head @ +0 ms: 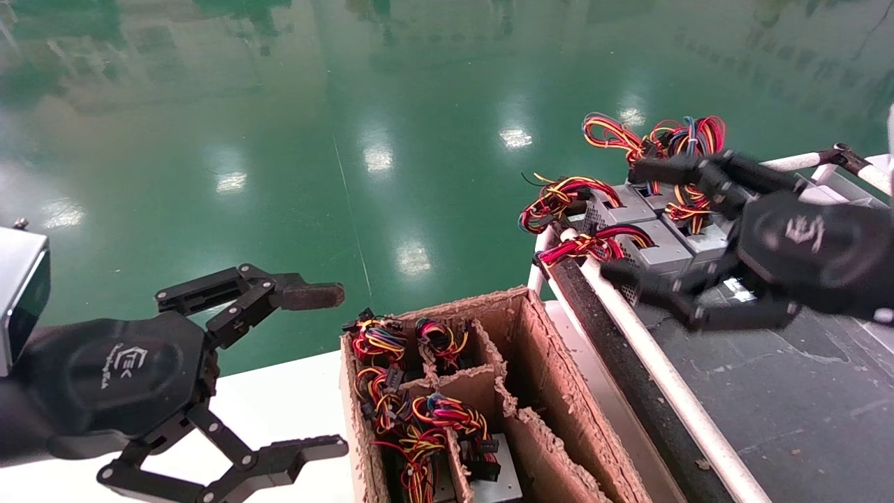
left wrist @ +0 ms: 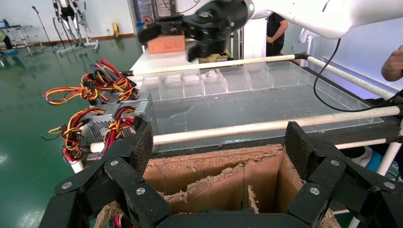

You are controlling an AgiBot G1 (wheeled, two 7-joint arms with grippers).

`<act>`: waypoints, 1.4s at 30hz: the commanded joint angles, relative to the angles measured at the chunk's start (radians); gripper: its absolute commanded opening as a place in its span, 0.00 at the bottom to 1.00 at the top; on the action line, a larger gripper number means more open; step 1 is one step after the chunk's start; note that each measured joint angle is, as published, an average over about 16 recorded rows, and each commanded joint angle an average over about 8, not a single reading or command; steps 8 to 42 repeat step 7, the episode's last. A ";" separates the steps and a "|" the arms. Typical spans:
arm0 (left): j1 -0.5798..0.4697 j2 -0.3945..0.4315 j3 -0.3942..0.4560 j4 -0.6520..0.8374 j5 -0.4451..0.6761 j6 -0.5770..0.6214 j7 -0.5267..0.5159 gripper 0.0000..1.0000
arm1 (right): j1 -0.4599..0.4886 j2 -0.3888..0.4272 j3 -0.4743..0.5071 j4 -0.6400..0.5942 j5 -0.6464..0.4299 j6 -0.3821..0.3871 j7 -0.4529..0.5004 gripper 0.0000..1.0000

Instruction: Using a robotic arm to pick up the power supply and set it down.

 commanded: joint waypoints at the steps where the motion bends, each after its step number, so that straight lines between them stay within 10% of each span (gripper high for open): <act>1: 0.000 0.000 0.000 0.000 0.000 0.000 0.000 1.00 | -0.030 0.005 0.000 0.044 0.018 0.000 0.019 1.00; 42: 0.000 0.000 0.000 0.000 0.000 0.000 0.000 1.00 | -0.096 0.017 0.002 0.143 0.057 0.000 0.060 1.00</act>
